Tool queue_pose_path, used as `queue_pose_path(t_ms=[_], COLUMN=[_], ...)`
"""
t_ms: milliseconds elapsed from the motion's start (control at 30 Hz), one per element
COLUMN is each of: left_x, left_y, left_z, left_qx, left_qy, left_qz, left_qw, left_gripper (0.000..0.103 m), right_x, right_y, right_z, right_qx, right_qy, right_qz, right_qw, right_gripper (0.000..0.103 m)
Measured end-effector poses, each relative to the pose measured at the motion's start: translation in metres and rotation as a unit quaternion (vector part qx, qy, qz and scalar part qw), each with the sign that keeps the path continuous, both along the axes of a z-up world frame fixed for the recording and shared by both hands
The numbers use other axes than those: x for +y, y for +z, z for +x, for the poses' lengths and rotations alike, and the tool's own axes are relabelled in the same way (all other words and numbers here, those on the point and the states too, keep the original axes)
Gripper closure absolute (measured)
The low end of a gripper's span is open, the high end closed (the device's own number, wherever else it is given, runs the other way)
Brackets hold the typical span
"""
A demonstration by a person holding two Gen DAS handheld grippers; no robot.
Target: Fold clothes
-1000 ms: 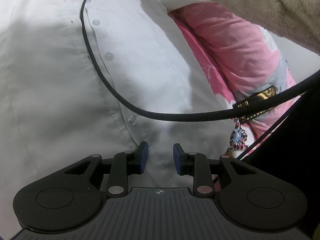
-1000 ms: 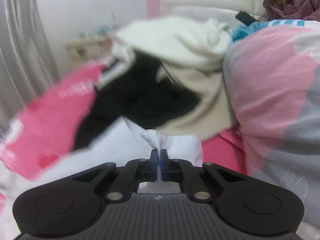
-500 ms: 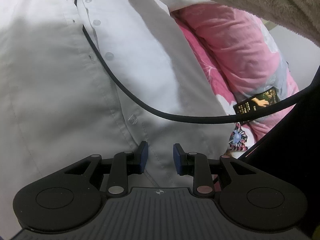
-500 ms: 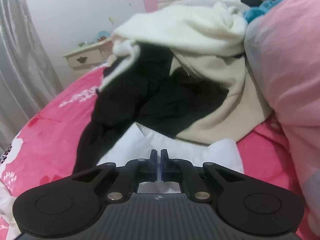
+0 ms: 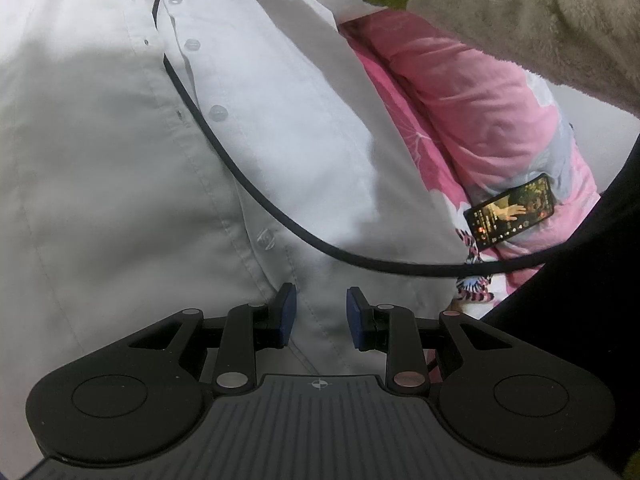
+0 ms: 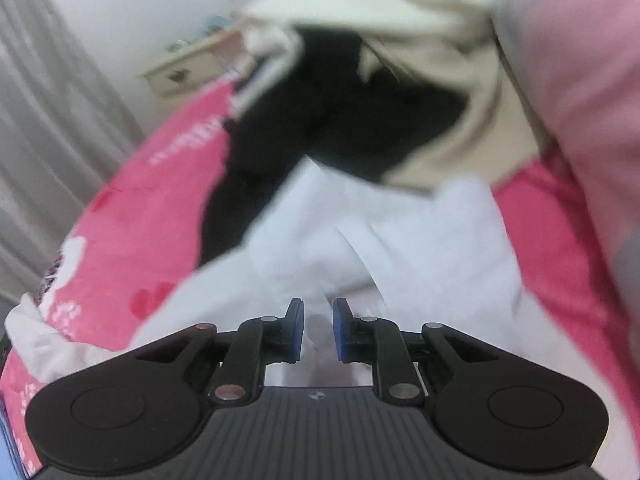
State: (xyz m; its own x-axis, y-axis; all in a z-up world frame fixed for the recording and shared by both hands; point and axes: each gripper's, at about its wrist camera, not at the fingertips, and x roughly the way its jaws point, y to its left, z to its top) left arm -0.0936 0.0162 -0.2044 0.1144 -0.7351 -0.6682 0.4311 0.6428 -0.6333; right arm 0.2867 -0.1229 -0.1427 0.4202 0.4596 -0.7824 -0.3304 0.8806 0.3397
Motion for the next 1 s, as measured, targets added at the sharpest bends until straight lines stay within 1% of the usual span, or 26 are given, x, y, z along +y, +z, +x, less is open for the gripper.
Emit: queue_pose_path(t_ms=[67, 100, 267, 300, 367, 433, 533, 567, 600, 667, 700, 733, 767, 867, 933, 1000], left_x=[0.000, 0.000, 0.001, 0.001, 0.002, 0.002, 0.001, 0.001, 0.001, 0.001, 0.002, 0.001, 0.001, 0.001, 0.001, 0.001], left_y=[0.000, 0.000, 0.000, 0.000, 0.000, 0.000, 0.000, 0.000, 0.000, 0.000, 0.000, 0.000, 0.000, 0.000, 0.000, 0.000], left_z=[-0.001, -0.001, -0.002, -0.002, -0.002, -0.002, -0.002, -0.002, -0.002, -0.002, -0.002, -0.002, -0.002, -0.002, -0.002, -0.002], left_qx=[0.000, 0.000, 0.001, 0.002, 0.002, 0.002, 0.002, 0.003, 0.003, 0.003, 0.003, 0.003, 0.003, 0.003, 0.002, 0.003], left_qy=[0.002, 0.003, 0.003, 0.003, 0.003, 0.004, 0.004, 0.005, 0.006, 0.007, 0.007, 0.008, 0.008, 0.008, 0.008, 0.009], left_qz=[0.000, 0.000, 0.000, 0.000, -0.001, -0.001, -0.001, -0.001, -0.002, -0.002, -0.003, -0.003, -0.003, -0.003, -0.003, -0.003], left_qw=[1.0000, 1.0000, 1.0000, 1.0000, 1.0000, 1.0000, 1.0000, 1.0000, 1.0000, 1.0000, 1.0000, 1.0000, 1.0000, 1.0000, 1.0000, 1.0000], left_gripper=[0.076, 0.076, 0.076, 0.076, 0.076, 0.076, 0.076, 0.076, 0.076, 0.076, 0.076, 0.076, 0.076, 0.076, 0.076, 0.076], right_x=[-0.004, -0.005, 0.001, 0.002, 0.004, 0.007, 0.010, 0.012, 0.013, 0.015, 0.016, 0.018, 0.019, 0.022, 0.022, 0.025], right_y=[-0.009, -0.012, -0.020, -0.020, -0.019, -0.018, -0.017, -0.016, -0.016, -0.015, -0.014, -0.014, -0.013, -0.012, -0.003, 0.006], right_z=[0.006, 0.009, 0.019, 0.019, 0.017, 0.015, 0.013, 0.012, 0.011, 0.009, 0.008, 0.007, 0.006, 0.003, -0.003, -0.013], right_qx=[0.027, 0.038, 0.065, 0.064, 0.055, 0.046, 0.032, 0.028, 0.023, 0.014, 0.009, 0.005, 0.000, -0.014, -0.040, -0.072], right_qy=[-0.021, -0.025, -0.026, -0.026, -0.022, -0.017, -0.011, -0.008, -0.006, -0.002, 0.000, 0.003, 0.005, 0.011, 0.011, 0.015], right_qz=[0.020, 0.027, 0.024, 0.025, 0.023, 0.022, 0.019, 0.019, 0.018, 0.016, 0.015, 0.015, 0.014, 0.011, 0.004, -0.030], right_qw=[0.999, 0.999, 0.997, 0.997, 0.998, 0.999, 0.999, 0.999, 1.000, 1.000, 1.000, 1.000, 1.000, 1.000, 0.999, 0.997], right_gripper=[0.079, 0.078, 0.073, 0.070, 0.060, 0.057, 0.056, 0.058, 0.061, 0.079, 0.082, 0.091, 0.096, 0.099, 0.100, 0.100])
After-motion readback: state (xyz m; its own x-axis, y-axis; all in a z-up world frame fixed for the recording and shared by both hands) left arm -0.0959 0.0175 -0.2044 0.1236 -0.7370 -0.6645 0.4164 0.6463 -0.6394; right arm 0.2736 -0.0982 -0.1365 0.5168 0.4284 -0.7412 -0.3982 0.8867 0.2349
